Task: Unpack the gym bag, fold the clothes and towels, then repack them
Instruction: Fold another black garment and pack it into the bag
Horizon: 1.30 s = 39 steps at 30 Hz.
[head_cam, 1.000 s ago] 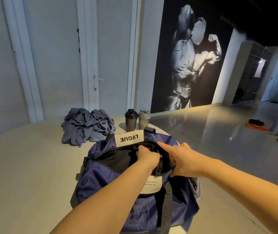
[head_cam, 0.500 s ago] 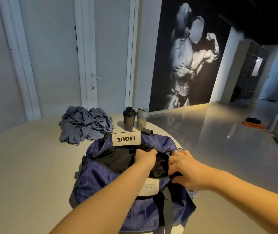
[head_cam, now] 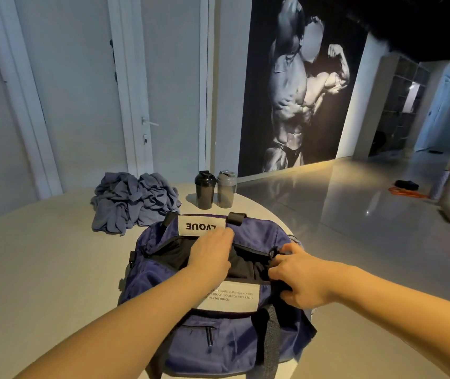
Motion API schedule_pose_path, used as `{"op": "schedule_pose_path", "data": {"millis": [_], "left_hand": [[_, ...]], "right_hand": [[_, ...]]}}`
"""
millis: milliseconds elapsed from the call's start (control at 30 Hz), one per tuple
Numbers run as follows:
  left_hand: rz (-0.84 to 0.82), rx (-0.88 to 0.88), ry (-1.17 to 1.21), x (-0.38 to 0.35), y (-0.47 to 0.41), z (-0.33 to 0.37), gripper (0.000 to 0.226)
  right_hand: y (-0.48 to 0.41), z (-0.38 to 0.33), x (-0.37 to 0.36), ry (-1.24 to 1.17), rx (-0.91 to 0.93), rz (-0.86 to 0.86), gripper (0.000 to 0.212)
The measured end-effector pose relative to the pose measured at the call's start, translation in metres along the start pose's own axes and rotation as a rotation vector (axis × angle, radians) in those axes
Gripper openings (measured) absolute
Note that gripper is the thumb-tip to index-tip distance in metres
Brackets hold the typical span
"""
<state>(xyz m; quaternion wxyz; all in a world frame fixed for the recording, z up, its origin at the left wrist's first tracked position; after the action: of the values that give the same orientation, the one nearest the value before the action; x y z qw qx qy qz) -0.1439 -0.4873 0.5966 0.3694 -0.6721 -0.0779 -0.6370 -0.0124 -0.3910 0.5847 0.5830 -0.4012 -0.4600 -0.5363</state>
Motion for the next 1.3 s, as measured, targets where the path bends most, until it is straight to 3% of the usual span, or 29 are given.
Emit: {"op": "schedule_pose_path", "data": {"millis": [67, 133, 267, 400, 567, 767, 833, 933, 1100, 1200, 1300], "left_hand": [[0.037, -0.364, -0.067, 0.0, 0.003, 0.024, 0.034], [-0.059, -0.483, -0.086, -0.01, 0.002, 0.029, 0.028], [-0.136, -0.407, -0.08, -0.023, -0.006, 0.022, 0.043], [-0.255, -0.308, -0.071, -0.04, -0.01, 0.009, 0.068], [-0.396, -0.258, -0.062, -0.064, -0.013, -0.006, 0.089], [-0.442, -0.349, -0.063, -0.087, -0.023, -0.015, 0.09], [-0.401, -0.385, -0.019, -0.083, -0.034, -0.004, 0.094], [-0.384, -0.297, 0.071, -0.09, -0.051, 0.012, 0.104], [-0.453, -0.159, -0.021, -0.123, -0.055, 0.014, 0.084], [-0.514, -0.105, 0.111, -0.101, -0.05, 0.016, 0.081], [-0.406, -0.146, 0.273, -0.067, -0.045, 0.028, 0.058]], "right_hand": [[-0.002, 0.001, -0.003, 0.025, -0.028, -0.052, 0.025], [-0.005, 0.003, -0.003, 0.011, -0.057, -0.084, 0.03], [-0.025, 0.011, 0.008, -0.043, -0.124, 0.029, 0.046], [-0.052, 0.03, 0.027, -0.112, -0.298, 0.265, 0.034], [-0.079, 0.046, 0.038, -0.214, -0.495, 0.321, 0.085], [-0.085, 0.051, 0.032, -0.339, -0.479, 0.342, 0.113], [-0.081, 0.051, 0.031, -0.377, -0.449, 0.344, 0.113], [-0.075, 0.051, 0.029, -0.4, -0.439, 0.349, 0.108], [-0.069, 0.06, 0.009, -0.487, -0.459, 0.34, 0.107], [-0.067, 0.064, 0.008, -0.531, -0.464, 0.34, 0.1], [-0.066, 0.062, 0.014, -0.601, -0.445, 0.337, 0.091]]}}
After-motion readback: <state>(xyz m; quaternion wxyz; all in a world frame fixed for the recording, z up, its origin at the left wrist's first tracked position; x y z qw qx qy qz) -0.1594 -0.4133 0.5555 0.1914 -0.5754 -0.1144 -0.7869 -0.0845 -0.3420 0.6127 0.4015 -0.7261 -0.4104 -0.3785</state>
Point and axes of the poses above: each hand's wrist, its own y-axis away from the middle knuckle, its own x-axis out of the back of the hand, z = x × y, the point moved 8 cm from there along -y, towards the middle knuckle, and after that the axes turned 6 degrees about z, right-handed, at the moved point
